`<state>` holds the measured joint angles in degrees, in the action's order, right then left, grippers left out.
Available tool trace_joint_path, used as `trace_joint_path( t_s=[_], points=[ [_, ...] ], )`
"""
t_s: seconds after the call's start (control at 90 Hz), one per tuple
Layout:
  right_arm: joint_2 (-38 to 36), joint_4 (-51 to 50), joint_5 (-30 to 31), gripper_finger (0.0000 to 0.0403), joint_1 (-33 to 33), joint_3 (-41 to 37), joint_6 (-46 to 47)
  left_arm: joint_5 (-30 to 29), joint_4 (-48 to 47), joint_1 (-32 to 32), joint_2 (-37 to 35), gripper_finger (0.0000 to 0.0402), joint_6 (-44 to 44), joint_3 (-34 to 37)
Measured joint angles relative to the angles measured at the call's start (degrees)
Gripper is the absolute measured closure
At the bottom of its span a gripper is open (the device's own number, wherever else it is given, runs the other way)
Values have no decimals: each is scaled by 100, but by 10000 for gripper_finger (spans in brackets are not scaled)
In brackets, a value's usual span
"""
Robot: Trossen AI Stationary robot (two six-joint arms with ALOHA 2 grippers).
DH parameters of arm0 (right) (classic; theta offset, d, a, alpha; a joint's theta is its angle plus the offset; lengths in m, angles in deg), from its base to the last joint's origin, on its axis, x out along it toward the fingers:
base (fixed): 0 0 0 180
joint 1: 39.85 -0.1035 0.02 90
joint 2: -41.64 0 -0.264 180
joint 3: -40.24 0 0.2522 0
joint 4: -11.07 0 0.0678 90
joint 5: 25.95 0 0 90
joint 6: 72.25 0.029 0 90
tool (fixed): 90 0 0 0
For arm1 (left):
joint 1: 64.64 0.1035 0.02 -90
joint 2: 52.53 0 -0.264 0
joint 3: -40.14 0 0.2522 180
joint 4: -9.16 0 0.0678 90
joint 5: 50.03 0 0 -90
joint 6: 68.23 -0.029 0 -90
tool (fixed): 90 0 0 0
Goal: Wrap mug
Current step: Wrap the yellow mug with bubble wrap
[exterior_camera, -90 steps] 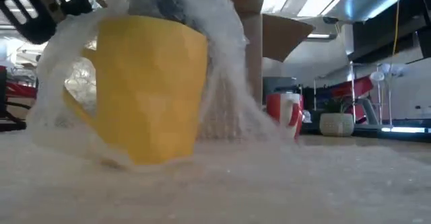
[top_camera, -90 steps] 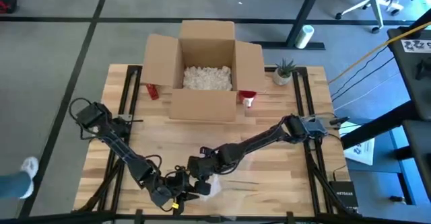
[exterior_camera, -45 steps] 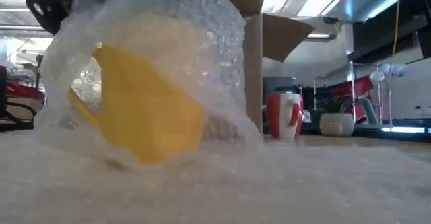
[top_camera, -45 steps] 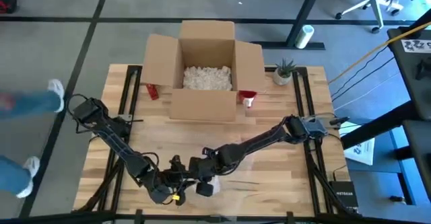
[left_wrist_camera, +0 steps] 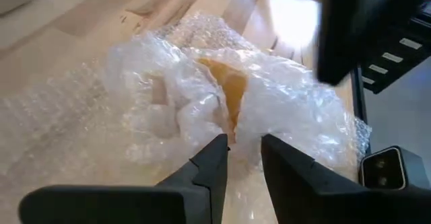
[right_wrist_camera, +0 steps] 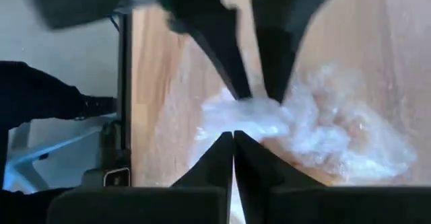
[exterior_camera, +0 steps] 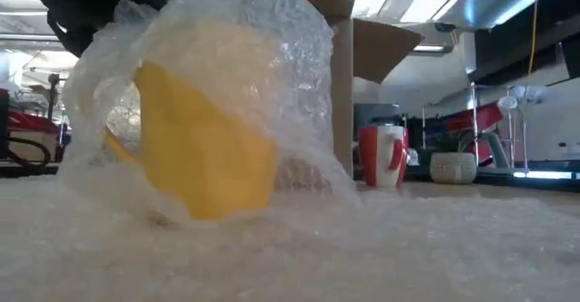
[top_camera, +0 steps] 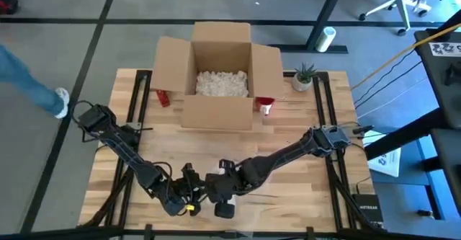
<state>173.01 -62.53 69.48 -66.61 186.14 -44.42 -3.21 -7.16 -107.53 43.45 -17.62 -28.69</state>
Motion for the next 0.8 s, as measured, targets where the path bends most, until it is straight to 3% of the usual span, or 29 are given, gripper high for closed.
trace_joint_path(
  t_s=[0.422,0.622,0.8],
  points=[
    [-6,454,242,403,293,-1146,-152,13,93,-59,-79,328,112,2],
    [-14,1827,-354,403,549,-1929,-247,136,217,-527,-229,328,394,2],
    [-46,2087,-564,403,651,-2259,34,175,181,-701,-190,328,733,2]
  ],
)
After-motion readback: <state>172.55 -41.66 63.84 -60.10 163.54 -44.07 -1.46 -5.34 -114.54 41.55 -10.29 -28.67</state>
